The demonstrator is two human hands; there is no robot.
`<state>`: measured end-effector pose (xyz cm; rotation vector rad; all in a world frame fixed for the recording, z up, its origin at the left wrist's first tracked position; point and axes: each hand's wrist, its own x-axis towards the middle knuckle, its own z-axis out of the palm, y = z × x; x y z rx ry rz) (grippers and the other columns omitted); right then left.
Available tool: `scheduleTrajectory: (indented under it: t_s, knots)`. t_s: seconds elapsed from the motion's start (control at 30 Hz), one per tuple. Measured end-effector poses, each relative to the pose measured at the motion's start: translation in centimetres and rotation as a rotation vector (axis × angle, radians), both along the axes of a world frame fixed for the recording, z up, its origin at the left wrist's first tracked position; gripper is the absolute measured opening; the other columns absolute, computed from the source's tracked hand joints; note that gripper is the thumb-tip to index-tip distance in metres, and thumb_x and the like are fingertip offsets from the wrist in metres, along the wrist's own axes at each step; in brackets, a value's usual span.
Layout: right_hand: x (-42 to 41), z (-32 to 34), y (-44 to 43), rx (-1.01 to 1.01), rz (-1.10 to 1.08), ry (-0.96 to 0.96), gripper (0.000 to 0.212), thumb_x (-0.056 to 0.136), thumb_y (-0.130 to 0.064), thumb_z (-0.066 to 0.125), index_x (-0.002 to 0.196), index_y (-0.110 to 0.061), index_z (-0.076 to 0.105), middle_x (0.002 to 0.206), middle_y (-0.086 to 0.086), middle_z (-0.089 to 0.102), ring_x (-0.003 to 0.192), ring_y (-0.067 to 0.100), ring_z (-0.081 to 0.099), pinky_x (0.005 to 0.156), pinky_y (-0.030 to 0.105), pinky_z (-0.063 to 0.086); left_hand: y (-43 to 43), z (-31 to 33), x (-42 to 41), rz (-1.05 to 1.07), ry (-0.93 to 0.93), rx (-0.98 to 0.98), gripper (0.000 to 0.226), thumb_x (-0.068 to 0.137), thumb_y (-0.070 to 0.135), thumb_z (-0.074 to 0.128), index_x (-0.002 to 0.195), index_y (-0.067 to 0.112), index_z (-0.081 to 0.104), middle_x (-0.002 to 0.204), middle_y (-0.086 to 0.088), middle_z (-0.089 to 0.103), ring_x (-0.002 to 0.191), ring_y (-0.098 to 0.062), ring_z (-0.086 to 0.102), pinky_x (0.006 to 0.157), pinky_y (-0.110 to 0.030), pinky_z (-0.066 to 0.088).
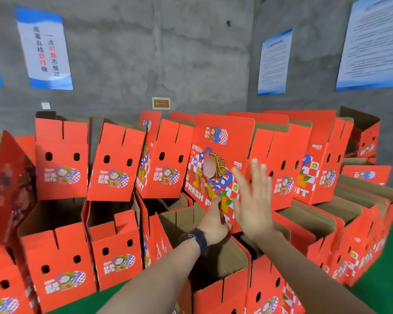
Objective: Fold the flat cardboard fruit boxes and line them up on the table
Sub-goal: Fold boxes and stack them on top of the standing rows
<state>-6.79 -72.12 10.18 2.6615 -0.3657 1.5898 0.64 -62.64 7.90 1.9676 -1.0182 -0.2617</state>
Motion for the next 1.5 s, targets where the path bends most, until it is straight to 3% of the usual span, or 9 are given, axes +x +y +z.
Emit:
scheduleTrajectory:
  t_s: [0.1,0.2,0.33,0.5,0.77,0.9,1.03,1.3,1.5]
  knots:
    - [1.1,-0.9,0.7,-0.311,-0.113,0.264,0.069,0.059,-0.007,0.081,0.123,-0.026,0.065,0.151,0.014,0.037,0.141,0.041,0.024,0.106,0.067,0.019,1.4,-0.3,0.9,-0.051,-0.097,0.087,0.081,0.088,0.008,0.061,0.151,0.014,0.011,0.155,-0.003,0.026,0.141,-0.021,0.029,0.114,-0.027,0.025]
    - [1.2,-1.2,0.8,-0.295,-0.315,0.452,0.03,0.059,-0.022,0.084,0.088,-0.026,0.076,0.15,0.013,0.039,0.142,0.037,0.017,0.108,0.07,0.015,3.4,-0.6,1.5,-0.06,-0.169,0.2,0.081,0.09,0.018,0.061,0.153,0.017,0.01,0.157,-0.002,0.022,0.142,-0.018,0.026,0.111,-0.021,0.022]
    - [1.5,-1.4,1.5,-0.283,-0.384,0.451,0.029,0.057,-0.02,0.085,0.085,-0.02,0.076,0.148,0.018,0.039,0.142,0.042,0.021,0.107,0.071,0.006,8.3,-0.8,2.0,0.068,-0.272,0.139,0.062,0.092,0.025,0.059,0.147,0.019,0.032,0.149,-0.002,0.038,0.136,-0.018,0.036,0.107,-0.019,0.026]
    - [2.1,0.5,4.9,-0.159,-0.153,0.198,0.04,0.059,-0.006,0.083,0.098,-0.008,0.074,0.139,0.029,0.046,0.135,0.05,0.032,0.102,0.076,0.013,18.0,-1.6,2.4,0.178,-0.266,-0.04,0.03,0.092,0.013,0.059,0.122,0.015,0.063,0.12,0.002,0.064,0.111,-0.011,0.058,0.095,-0.015,0.04]
    - [8.6,-1.2,23.9,-0.156,0.538,0.018,0.025,0.079,-0.01,0.054,0.097,-0.005,0.07,0.122,0.021,0.06,0.121,0.039,0.049,0.109,0.058,0.029,37.5,-7.8,2.4,0.503,-0.086,-0.011,0.019,0.092,0.009,0.058,0.108,0.009,0.068,0.098,0.003,0.067,0.083,-0.007,0.058,0.074,-0.006,0.04]
    - [10.8,-7.3,37.4,-0.113,0.824,0.34,0.03,0.068,0.005,0.076,0.097,-0.002,0.071,0.116,0.02,0.064,0.111,0.041,0.06,0.097,0.054,0.046,49.4,-11.5,1.6,0.743,-0.018,0.109,0.021,0.091,0.013,0.058,0.11,0.011,0.068,0.101,0.004,0.069,0.083,-0.01,0.06,0.073,-0.009,0.041]
    - [11.5,-14.0,49.0,-0.006,0.962,0.81,0.035,0.095,-0.017,0.05,0.13,-0.013,0.056,0.141,0.003,0.045,0.134,0.019,0.038,0.111,0.024,0.025,60.3,-15.1,0.6,0.95,0.102,0.285,0.03,0.09,0.015,0.056,0.118,0.016,0.064,0.117,0.0,0.068,0.103,-0.015,0.063,0.089,-0.022,0.046]
    - [13.4,-22.0,62.9,0.145,0.846,1.311,0.047,0.098,-0.02,0.049,0.142,-0.008,0.04,0.153,0.006,0.029,0.14,0.021,0.03,0.116,0.03,0.023,71.0,-19.9,0.2,0.957,0.167,0.579,0.024,0.094,0.025,0.048,0.117,0.026,0.055,0.143,-0.007,0.045,0.129,-0.018,0.045,0.101,-0.03,0.038]
    - [16.4,-23.4,65.1,0.261,0.582,1.413,0.086,0.086,-0.036,0.069,0.148,-0.001,0.021,0.155,0.012,0.013,0.142,0.03,0.02,0.118,0.039,0.019,70.0,-23.2,0.1,0.904,0.127,0.791,0.08,0.083,0.047,0.051,0.151,0.03,0.014,0.161,0.002,-0.003,0.147,-0.026,-0.006,0.118,-0.051,0.0]
